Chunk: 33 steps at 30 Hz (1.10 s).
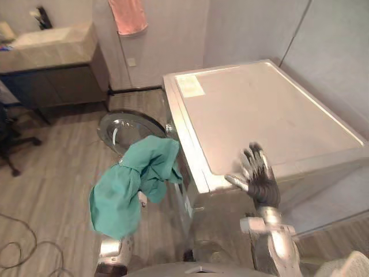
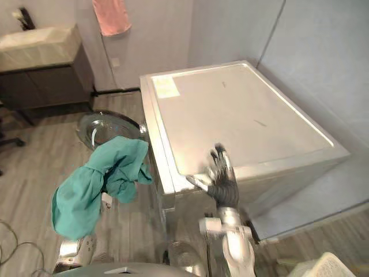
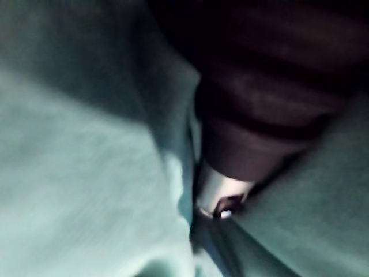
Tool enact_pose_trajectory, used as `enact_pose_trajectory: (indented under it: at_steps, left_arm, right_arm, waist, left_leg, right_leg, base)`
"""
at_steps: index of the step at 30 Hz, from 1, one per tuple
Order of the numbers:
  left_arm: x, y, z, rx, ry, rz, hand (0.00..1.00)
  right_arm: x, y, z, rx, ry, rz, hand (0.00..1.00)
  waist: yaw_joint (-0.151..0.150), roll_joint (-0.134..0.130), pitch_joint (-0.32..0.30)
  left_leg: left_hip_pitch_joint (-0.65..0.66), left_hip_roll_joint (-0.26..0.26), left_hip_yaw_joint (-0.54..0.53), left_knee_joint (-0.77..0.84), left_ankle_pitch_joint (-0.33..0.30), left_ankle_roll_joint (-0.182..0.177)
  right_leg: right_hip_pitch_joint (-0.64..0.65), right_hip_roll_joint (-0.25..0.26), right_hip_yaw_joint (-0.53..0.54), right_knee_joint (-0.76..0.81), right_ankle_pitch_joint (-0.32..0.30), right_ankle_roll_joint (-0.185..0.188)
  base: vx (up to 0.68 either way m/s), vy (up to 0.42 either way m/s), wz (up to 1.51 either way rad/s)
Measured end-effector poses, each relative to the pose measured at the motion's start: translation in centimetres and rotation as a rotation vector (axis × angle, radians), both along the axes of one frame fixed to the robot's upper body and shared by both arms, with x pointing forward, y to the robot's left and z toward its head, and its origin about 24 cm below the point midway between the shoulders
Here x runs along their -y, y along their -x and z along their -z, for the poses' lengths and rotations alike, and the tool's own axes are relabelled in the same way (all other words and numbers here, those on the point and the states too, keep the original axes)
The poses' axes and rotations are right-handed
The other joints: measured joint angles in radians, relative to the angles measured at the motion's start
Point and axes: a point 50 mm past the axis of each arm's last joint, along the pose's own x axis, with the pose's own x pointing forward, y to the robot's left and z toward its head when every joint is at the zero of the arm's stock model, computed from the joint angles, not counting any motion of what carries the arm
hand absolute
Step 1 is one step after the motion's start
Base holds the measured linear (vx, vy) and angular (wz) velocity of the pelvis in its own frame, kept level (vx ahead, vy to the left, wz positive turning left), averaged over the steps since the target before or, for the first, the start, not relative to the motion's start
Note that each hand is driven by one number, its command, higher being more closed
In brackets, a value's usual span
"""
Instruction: Pick up the laundry basket with both hands and put the clothes into the washing machine.
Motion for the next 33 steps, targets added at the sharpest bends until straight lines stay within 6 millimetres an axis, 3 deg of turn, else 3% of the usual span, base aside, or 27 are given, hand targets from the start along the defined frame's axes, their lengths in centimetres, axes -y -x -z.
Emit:
enact_pose_trajectory:
  at_steps: [1, 2, 3, 4, 5, 6, 7, 8, 9, 11, 12, 13, 14, 16, 17, 18, 19, 20, 21, 22, 23, 24, 26, 28, 29, 31, 33]
  left_arm:
    - [0.0, 0.3, 0.3, -0.017, 0.001, -0.003, 1.0]
    - [0.1, 0.3, 0.3, -0.018, 0.01, -0.008, 1.0]
    - [0.1, 0.4, 0.2, -0.015, 0.009, -0.008, 1.0]
    - [-0.3, 0.5, -0.8, 0.034, 0.004, -0.024, 1.0]
    - [-0.2, 0.5, -1.3, 0.065, 0.017, -0.035, 1.0]
    - [-0.1, 0.6, -1.0, 0.055, 0.025, -0.031, 1.0]
    - [-0.2, 0.8, -0.5, 0.03, 0.031, -0.035, 1.0]
    - [-0.1, 0.9, -0.4, 0.024, 0.032, -0.034, 1.0]
    - [0.0, 1.0, -0.3, 0.02, 0.033, -0.03, 1.0]
    - [-0.1, 1.0, -0.3, 0.022, 0.032, -0.035, 1.0]
    - [-0.5, 1.0, -0.3, 0.027, 0.024, -0.046, 1.0]
    - [-0.7, 1.1, -0.2, 0.019, 0.015, -0.046, 1.0]
    - [-0.9, 1.1, 0.0, 0.007, 0.021, -0.055, 1.0]
    - [-1.3, 1.2, 0.0, 0.009, 0.024, -0.084, 1.0]
    - [-2.1, 1.2, -0.1, 0.01, 0.023, -0.114, 1.0]
    - [-2.3, 1.2, -0.1, 0.008, 0.028, -0.127, 1.0]
    - [-2.6, 1.1, 0.0, 0.002, 0.038, -0.157, 1.0]
    - [-2.6, 0.8, -0.3, 0.015, 0.038, -0.154, 1.0]
    - [-2.7, 0.6, -0.6, 0.033, 0.04, -0.156, 1.0]
    - [-3.4, 1.1, -1.0, 0.049, 0.035, -0.186, 1.0]
    - [-4.7, 2.0, -0.8, 0.035, 0.025, -0.249, 1.0]
    - [-5.4, 2.3, -0.7, 0.027, 0.018, -0.279, 1.0]
    - [-6.7, 3.4, -0.2, -0.002, 0.003, -0.339, 1.0]
    - [-6.5, 3.6, 0.0, -0.014, 0.008, -0.331, 1.0]
    - [-6.2, 3.6, 0.2, -0.02, 0.022, -0.315, 1.0]
    - [-6.2, 3.6, 0.3, -0.021, 0.037, -0.312, 1.0]
    - [-6.0, 3.7, 0.6, -0.034, 0.051, -0.306, 1.0]
  right_arm:
    - [-0.3, -0.6, 0.0, 0.01, -0.003, -0.015, 0.0]
    - [-0.5, -1.1, 0.0, 0.018, -0.004, -0.026, 0.0]
    - [-0.6, -1.3, 0.0, 0.02, -0.004, -0.03, 0.0]
    - [-1.1, -1.4, -0.3, 0.037, -0.02, -0.042, 0.0]
    - [-1.2, -1.4, -0.7, 0.066, -0.015, -0.054, 0.0]
    - [-1.2, -1.6, -1.1, 0.087, -0.01, -0.06, 0.0]
    - [-1.4, -1.7, -0.9, 0.077, -0.021, -0.061, 0.0]
    - [-1.5, -1.5, -0.7, 0.066, -0.025, -0.063, 0.0]
    - [-1.5, -1.0, -0.3, 0.046, -0.027, -0.069, 0.0]
    - [-1.9, -0.9, 0.1, 0.027, -0.016, -0.092, 0.0]
    - [-2.5, -1.3, 0.5, 0.015, -0.009, -0.114, 0.0]
    - [-3.2, -2.0, 1.6, -0.028, -0.014, -0.141, 0.0]
    - [-4.1, -3.0, 3.9, -0.13, -0.007, -0.174, 0.0]
    - [-4.6, -3.5, 5.3, -0.197, 0.027, -0.199, 0.0]
    - [-5.2, -3.8, 6.6, -0.27, 0.034, -0.227, 0.0]
    - [-5.2, -3.8, 7.3, -0.307, 0.043, -0.235, 0.0]
    - [-5.1, -4.1, 8.0, -0.348, 0.077, -0.254, 0.0]
    - [-4.7, -4.3, 8.9, -0.391, 0.129, -0.254, 0.0]
    - [-4.6, -4.8, 8.9, -0.393, 0.148, -0.254, 0.0]
    - [-5.1, -5.0, 9.4, -0.42, 0.151, -0.275, 0.0]
    - [-6.0, -5.0, 9.3, -0.416, 0.152, -0.309, 0.0]
    - [-6.5, -5.1, 9.1, -0.405, 0.154, -0.33, 0.0]
    - [-7.9, -6.2, 8.0, -0.351, 0.175, -0.379, 0.0]
    - [-8.3, -6.5, 7.5, -0.332, 0.188, -0.398, 0.0]
    - [-8.2, -6.5, 7.6, -0.334, 0.201, -0.401, 0.0]
    - [-8.2, -6.3, 7.8, -0.342, 0.214, -0.399, 0.0]
    - [-8.1, -6.2, 7.9, -0.347, 0.221, -0.404, 0.0]
  waist:
    - [0.022, -0.002, 0.0]
    - [0.027, 0.011, -0.004]
    - [0.033, 0.037, -0.013]
    - [0.041, -0.001, -0.013]
    - [0.047, 0.012, -0.009]
    - [0.039, 0.01, -0.003]
    - [0.037, 0.006, -0.022]
    - [0.038, 0.006, -0.032]
    - [0.038, -0.003, -0.04]
    - [0.041, 0.001, -0.059]
    - [0.05, -0.009, -0.066]
    - [0.059, -0.01, -0.067]
    - [0.071, -0.008, -0.065]
    - [0.086, -0.007, -0.066]
    - [0.097, -0.02, -0.074]
    - [0.109, -0.035, -0.083]
    - [0.131, -0.012, -0.061]
    - [0.145, -0.063, -0.052]
    - [0.15, -0.061, -0.047]
    - [0.162, -0.091, -0.054]
    - [0.184, -0.11, -0.071]
    - [0.2, -0.11, -0.072]
    - [0.244, -0.1, -0.068]
    - [0.267, -0.093, -0.074]
    - [0.264, -0.063, -0.072]
    - [0.263, -0.06, -0.069]
    - [0.265, -0.04, -0.056]
  left_leg:
    - [-0.013, -0.031, -0.093, -0.029, -0.01, -0.009]
    - [-0.013, -0.047, -0.173, -0.092, -0.011, -0.007]
    - [-0.016, -0.041, -0.213, -0.126, -0.019, -0.003]
    - [0.009, -0.066, -0.251, -0.128, -0.036, -0.02]
    - [0.018, -0.058, -0.26, -0.098, -0.039, -0.047]
    - [0.009, -0.051, -0.255, -0.068, -0.047, -0.157]
    - [0.01, -0.077, -0.188, -0.005, -0.082, -0.181]
    - [0.005, -0.092, -0.152, 0.022, -0.105, -0.178]
    - [0.006, -0.118, -0.102, 0.06, -0.14, -0.144]
    - [0.022, -0.161, -0.005, 0.062, -0.161, -0.088]
    - [0.036, -0.176, 0.078, 0.06, -0.166, -0.066]
    - [0.055, -0.185, 0.136, 0.047, -0.165, -0.048]
    - [0.102, -0.211, 0.214, -0.004, -0.156, -0.017]
    - [0.145, -0.233, 0.274, -0.055, -0.147, 0.004]
    - [0.154, -0.255, 0.312, -0.066, -0.139, 0.017]
    - [0.154, -0.267, 0.327, -0.066, -0.135, 0.024]
    - [0.089, -0.268, 0.33, 0.044, -0.105, 0.081]
    - [-0.013, -0.348, 0.307, -0.005, -0.139, 0.119]
    - [-0.003, -0.391, 0.302, -0.174, -0.112, 0.118]
    - [0.036, -0.402, 0.366, -0.289, 0.108, 0.113]
    - [0.039, -0.406, 0.422, -0.293, 0.101, 0.135]
    - [0.04, -0.398, 0.459, -0.291, 0.098, 0.14]
    - [0.03, -0.352, 0.594, -0.227, 0.067, 0.186]
    - [0.012, -0.308, 0.664, -0.141, 0.025, 0.202]
    - [-0.011, -0.247, 0.671, -0.061, 0.003, 0.201]
    - [-0.05, -0.175, 0.65, 0.079, 0.003, 0.202]
    - [-0.097, -0.136, 0.498, 0.219, 0.018, 0.179]
  right_leg:
    - [-0.02, 0.004, 0.051, -0.018, 0.001, 0.004]
    - [-0.024, 0.015, 0.099, -0.087, 0.021, 0.038]
    - [-0.028, 0.036, 0.126, -0.071, 0.023, 0.046]
    - [-0.047, 0.008, 0.19, 0.03, -0.033, 0.072]
    - [-0.066, -0.001, 0.235, 0.059, -0.036, 0.112]
    - [-0.07, 0.001, 0.254, 0.072, -0.047, 0.127]
    - [-0.073, -0.023, 0.316, 0.073, -0.061, 0.151]
    - [-0.074, -0.036, 0.34, 0.057, -0.063, 0.156]
    - [-0.062, -0.072, 0.371, 0.006, -0.058, 0.148]
    - [-0.066, -0.151, 0.384, -0.055, -0.017, 0.086]
    - [-0.111, -0.202, 0.338, -0.005, 0.022, 0.042]
    - [-0.141, -0.25, 0.225, 0.057, 0.022, 0.022]
    - [-0.146, -0.359, -0.052, 0.167, 0.001, -0.04]
    - [-0.098, -0.416, -0.286, 0.241, -0.016, -0.072]
    - [-0.057, -0.396, -0.37, 0.246, 0.02, -0.064]
    - [-0.044, -0.395, -0.395, 0.201, 0.0, -0.064]
    - [-0.037, -0.39, -0.391, 0.12, 0.048, -0.007]
    - [-0.026, -0.408, -0.339, 0.01, 0.026, 0.109]
    - [-0.04, -0.426, -0.346, 0.138, 0.007, 0.131]
    - [-0.016, -0.409, -0.331, 0.284, -0.032, 0.209]
    - [0.058, -0.34, -0.33, 0.208, -0.033, 0.232]
    - [0.093, -0.315, -0.345, 0.135, -0.048, 0.218]
    - [0.185, -0.255, -0.387, -0.168, -0.061, 0.13]
    - [0.245, -0.214, -0.356, -0.349, -0.039, 0.14]
    - [0.272, -0.173, -0.347, -0.426, 0.017, 0.128]
    - [0.312, -0.135, -0.325, -0.513, 0.066, 0.125]
    - [0.366, -0.108, -0.305, -0.549, 0.092, 0.119]
  base:
    - [-0.06, 0.186, -1.27]
    - [-0.03, 0.221, -1.24]
    - [0.15, 0.345, -1.18]
    - [0.21, 0.369, -1.21]
    - [0.21, 0.408, -1.13]
    - [0.08, 0.449, -1.1]
    - [0.03, 0.435, -0.85]
    - [0.06, 0.556, -1.08]
    - [0.07, 0.586, -1.07]
    - [0.08, 0.575, -1.15]
    - [0.09, 0.496, -1.26]
    - [0.11, 0.539, -1.64]
    - [0.14, 0.455, -1.24]
    - [0.13, 0.297, -1.13]
    - [0.1, 0.186, -1.15]
    - [0.11, 0.236, -1.34]
    - [0.04, 0.261, -1.13]
    - [-0.02, 0.237, -1.03]
    - [-0.08, 0.172, -0.94]
    - [-0.01, -0.034, -1.21]
    - [0.02, -0.051, -1.39]
    - [-0.01, -0.082, -1.76]
    - [-0.11, -0.003, -1.76]
    - [-0.07, -0.039, -1.2]
    - [-0.03, -0.051, -0.82]
    - [-0.02, -0.061, -0.49]
    - [-0.06, -0.042, -0.45]
